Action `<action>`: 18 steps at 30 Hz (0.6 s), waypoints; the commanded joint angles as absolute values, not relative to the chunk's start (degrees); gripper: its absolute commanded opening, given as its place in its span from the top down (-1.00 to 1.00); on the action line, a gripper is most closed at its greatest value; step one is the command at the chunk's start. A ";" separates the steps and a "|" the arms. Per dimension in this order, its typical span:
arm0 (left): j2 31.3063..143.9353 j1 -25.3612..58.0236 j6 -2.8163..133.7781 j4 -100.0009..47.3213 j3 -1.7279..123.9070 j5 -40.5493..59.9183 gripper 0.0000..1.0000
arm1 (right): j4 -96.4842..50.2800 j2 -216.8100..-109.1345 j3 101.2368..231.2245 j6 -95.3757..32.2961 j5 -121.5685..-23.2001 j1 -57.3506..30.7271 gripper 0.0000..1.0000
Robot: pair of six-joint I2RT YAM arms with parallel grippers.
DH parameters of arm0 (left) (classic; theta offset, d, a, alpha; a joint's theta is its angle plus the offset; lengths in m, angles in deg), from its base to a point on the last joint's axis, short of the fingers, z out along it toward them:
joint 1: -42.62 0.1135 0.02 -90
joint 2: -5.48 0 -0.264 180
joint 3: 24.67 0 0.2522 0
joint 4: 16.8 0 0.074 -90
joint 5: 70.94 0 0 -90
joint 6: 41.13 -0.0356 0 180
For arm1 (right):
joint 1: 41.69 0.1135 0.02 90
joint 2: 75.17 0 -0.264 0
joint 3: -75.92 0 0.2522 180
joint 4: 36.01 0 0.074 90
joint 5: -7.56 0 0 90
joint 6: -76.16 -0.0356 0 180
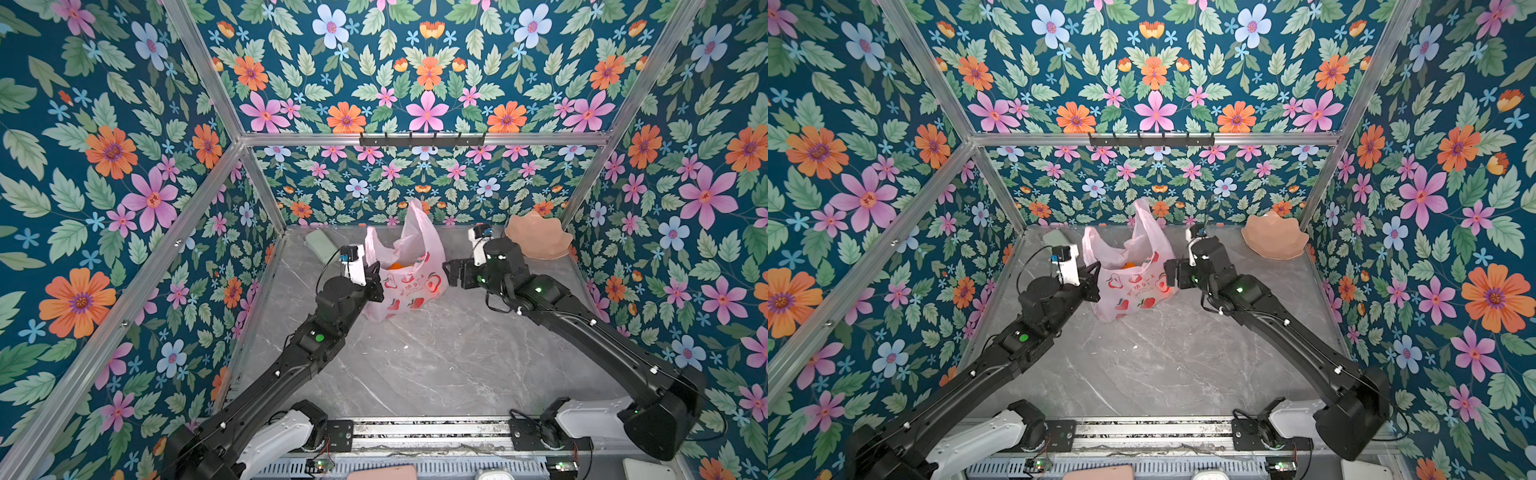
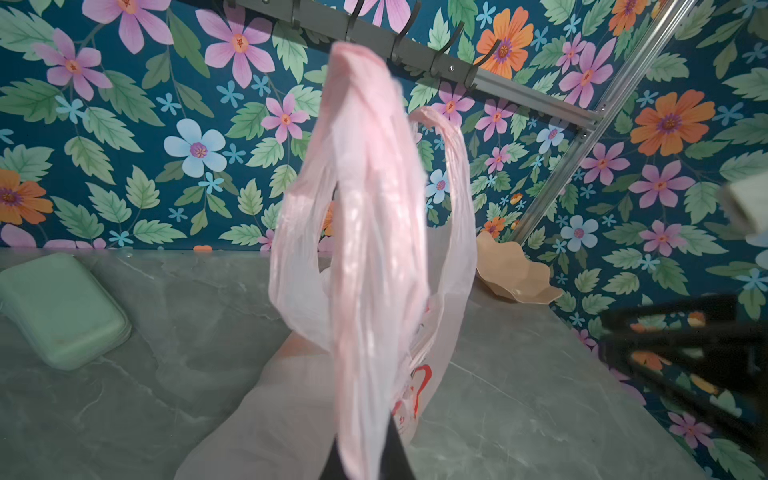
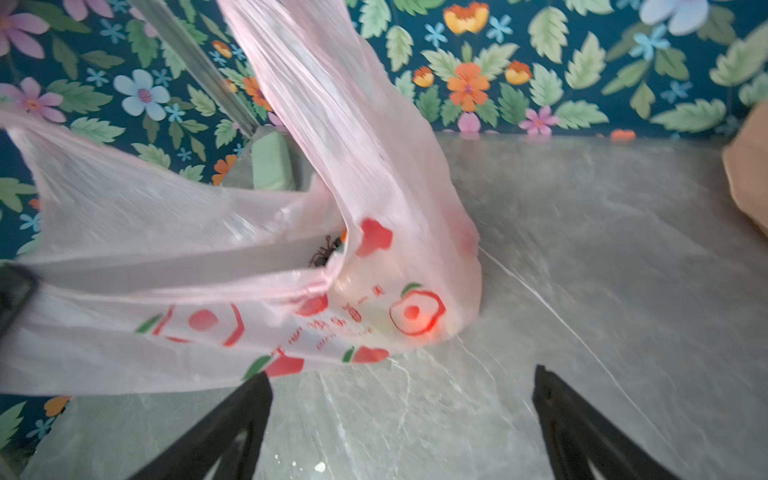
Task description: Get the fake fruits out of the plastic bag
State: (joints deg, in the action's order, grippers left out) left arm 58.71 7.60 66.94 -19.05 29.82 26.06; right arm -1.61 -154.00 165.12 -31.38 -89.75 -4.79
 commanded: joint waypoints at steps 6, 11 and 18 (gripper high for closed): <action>52.67 7.55 67.49 -19.24 24.76 24.23 1.00 | -0.07 -168.06 179.76 -22.54 -98.02 0.90 -0.99; 49.91 7.56 68.59 -18.89 22.02 24.40 1.00 | 8.52 -179.02 191.41 -25.84 -110.49 0.91 -0.99; 48.54 7.55 69.91 -18.52 20.07 26.52 1.00 | 20.37 -193.51 210.48 -26.62 -115.61 0.73 -0.48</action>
State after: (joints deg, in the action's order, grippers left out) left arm 48.66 7.60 68.95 -19.73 20.25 25.16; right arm 13.32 -190.48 205.62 -25.33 -110.73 0.85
